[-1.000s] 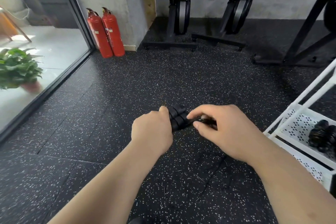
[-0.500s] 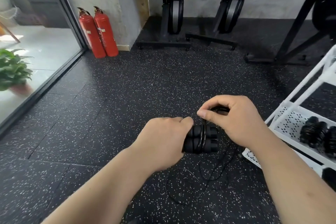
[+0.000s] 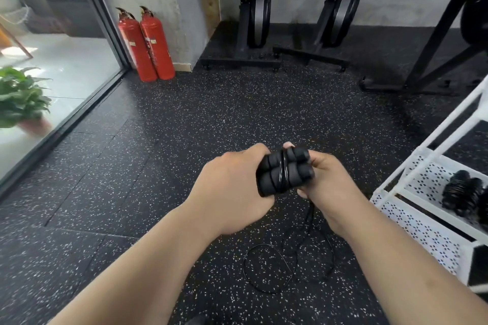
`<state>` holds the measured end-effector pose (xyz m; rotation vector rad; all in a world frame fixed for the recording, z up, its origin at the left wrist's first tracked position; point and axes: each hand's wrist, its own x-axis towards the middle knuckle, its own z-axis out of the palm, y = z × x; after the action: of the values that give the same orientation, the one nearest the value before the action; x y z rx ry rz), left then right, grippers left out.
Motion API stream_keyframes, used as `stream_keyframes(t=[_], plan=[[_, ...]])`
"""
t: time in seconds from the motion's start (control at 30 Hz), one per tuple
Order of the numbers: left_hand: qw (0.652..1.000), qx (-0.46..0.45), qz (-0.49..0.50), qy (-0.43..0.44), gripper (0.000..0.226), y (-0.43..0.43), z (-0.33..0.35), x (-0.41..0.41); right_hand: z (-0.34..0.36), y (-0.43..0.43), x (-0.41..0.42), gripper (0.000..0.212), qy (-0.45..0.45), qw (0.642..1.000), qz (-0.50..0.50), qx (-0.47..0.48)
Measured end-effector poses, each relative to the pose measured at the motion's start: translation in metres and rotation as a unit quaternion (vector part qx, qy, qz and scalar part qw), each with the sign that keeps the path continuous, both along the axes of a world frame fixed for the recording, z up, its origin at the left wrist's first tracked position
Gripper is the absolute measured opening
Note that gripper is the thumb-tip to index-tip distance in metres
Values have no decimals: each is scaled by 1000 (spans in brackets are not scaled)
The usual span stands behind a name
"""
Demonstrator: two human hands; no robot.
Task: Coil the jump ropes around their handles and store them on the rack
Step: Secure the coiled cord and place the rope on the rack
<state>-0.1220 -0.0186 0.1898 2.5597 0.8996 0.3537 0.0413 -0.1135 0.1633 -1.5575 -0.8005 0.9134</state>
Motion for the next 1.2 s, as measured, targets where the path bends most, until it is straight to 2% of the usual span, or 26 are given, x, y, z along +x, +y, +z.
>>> stream_keyframes(t=[0.13,0.23,0.4,0.53,0.7,0.83,0.9,1.03,1.2], plan=[[995,-31,97,-4,34,9,-2,1,-16,6,-13,47,-137,988,26,-70],[987,15,156,35,35,22,-8,-3,-13,5,-26,37,-253,958,95,-98],[975,72,192,86,36,32,-21,-7,0,-6,-41,28,-363,907,160,-137],[966,85,219,107,38,37,-27,-7,22,-18,-46,20,-447,865,194,-123],[966,99,177,159,34,34,-32,-4,31,-26,-42,30,-553,815,157,-64],[976,97,79,175,34,12,-42,12,28,-25,-16,27,-565,820,89,-19],[978,98,37,181,34,3,-44,17,27,-26,-1,18,-543,836,69,-15],[977,117,-47,173,35,-9,-43,22,26,-29,20,14,-441,896,41,-25],[973,140,-122,135,38,-14,-36,23,24,-30,41,10,-291,949,94,-75]])
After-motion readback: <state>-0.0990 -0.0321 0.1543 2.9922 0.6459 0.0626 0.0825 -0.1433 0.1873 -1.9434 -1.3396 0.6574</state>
